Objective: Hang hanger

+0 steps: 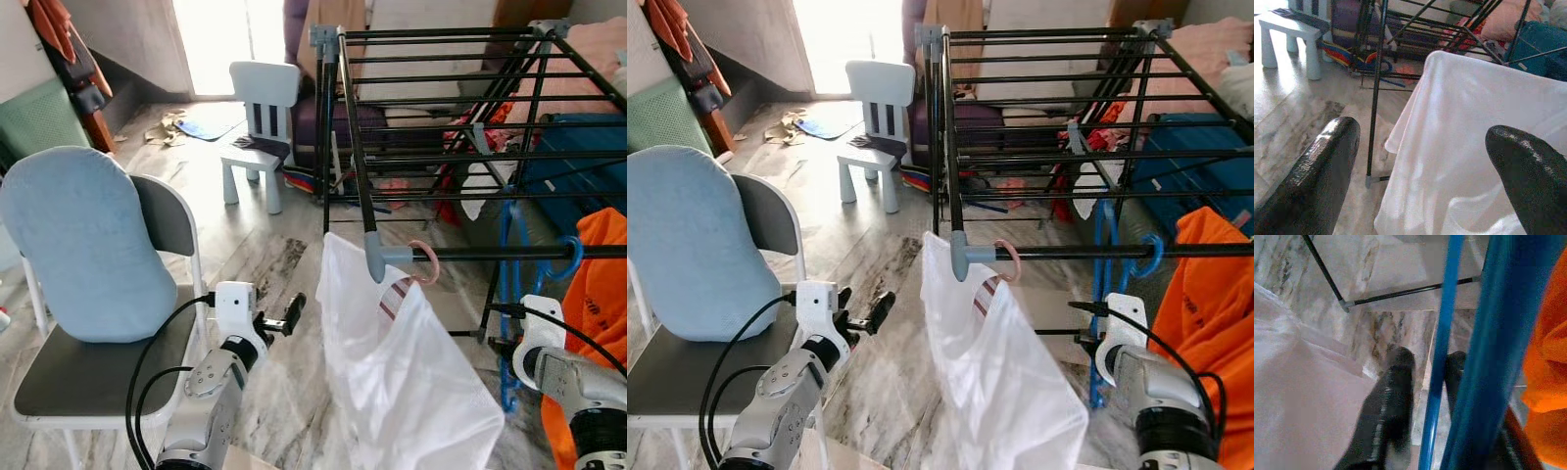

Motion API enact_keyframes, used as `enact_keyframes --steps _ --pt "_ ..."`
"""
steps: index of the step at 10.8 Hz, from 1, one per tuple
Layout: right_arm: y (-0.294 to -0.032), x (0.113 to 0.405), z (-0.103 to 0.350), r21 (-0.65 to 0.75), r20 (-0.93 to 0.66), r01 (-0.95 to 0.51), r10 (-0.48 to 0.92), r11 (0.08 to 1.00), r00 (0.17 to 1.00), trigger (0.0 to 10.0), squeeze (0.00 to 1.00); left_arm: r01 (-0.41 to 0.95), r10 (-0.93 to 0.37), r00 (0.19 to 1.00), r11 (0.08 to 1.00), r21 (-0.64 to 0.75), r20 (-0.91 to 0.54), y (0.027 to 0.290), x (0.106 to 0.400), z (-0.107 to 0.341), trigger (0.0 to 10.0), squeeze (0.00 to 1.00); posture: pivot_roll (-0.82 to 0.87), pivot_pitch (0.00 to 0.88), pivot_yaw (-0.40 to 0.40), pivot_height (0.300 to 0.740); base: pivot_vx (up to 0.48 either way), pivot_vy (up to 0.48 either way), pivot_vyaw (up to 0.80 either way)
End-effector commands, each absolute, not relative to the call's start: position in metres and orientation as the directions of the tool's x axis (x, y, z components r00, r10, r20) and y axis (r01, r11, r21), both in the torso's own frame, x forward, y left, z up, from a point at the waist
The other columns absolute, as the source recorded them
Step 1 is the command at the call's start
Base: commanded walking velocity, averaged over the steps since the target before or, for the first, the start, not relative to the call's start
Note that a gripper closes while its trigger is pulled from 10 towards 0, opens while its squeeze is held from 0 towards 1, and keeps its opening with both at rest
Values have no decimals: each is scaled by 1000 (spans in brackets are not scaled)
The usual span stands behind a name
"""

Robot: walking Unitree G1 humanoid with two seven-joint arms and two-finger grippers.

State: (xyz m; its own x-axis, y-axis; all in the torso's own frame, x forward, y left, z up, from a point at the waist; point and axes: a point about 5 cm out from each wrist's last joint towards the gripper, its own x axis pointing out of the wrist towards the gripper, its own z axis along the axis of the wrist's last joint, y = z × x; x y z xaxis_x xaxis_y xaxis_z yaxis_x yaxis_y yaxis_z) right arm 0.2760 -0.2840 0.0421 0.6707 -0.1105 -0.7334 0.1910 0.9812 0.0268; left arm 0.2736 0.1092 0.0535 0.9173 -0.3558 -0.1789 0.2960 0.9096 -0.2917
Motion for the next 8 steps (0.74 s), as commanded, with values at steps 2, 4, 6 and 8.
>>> enact_keyframes --steps 2,4,6,8 --pt "-288 279 48 -15 -698 193 -148 981 701 10000 1000 302 -360 914 912 -276 -188 108 274 55 10000 0 -221 0 26 740 0 0 0" --pt "-292 283 70 -180 -539 190 -258 965 801 10000 1000 301 -356 915 916 -266 -189 108 275 55 10000 0 -227 0 28 740 0 0 0" --pt "-289 279 77 -235 -466 210 -299 949 833 10000 1000 298 -349 919 920 -255 -185 108 275 55 10000 0 -233 0 30 740 0 0 0" --pt "-289 269 84 -288 -397 245 -348 926 849 10000 1000 304 -355 916 918 -254 -186 106 275 55 10000 0 -243 0 33 740 0 0 0"
